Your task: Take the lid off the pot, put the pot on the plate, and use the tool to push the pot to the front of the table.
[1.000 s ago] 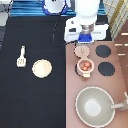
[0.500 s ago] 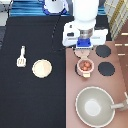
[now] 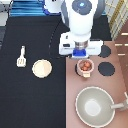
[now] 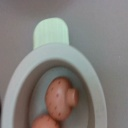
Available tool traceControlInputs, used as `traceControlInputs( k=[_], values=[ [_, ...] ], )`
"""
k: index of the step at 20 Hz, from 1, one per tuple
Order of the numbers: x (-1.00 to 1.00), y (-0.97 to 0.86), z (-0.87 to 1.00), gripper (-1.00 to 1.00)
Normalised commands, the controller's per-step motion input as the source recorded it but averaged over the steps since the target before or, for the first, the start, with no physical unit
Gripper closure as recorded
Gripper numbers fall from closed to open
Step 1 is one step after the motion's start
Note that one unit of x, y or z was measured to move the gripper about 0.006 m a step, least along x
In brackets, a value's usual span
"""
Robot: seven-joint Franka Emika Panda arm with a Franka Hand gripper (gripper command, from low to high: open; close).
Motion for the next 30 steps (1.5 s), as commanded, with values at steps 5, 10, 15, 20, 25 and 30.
traceControlInputs(
  k=[5, 10, 15, 20, 25, 30],
  values=[
    [0.26, -0.09, -0.3, -1.0],
    [0.17, 0.0, -0.19, -1.0],
    [0.13, 0.0, -0.25, -1.0],
    [0.19, 0.0, -0.22, -1.0],
    [0.22, 0.0, -0.07, 1.0],
    [0.24, 0.0, 0.0, 1.0]
  ],
)
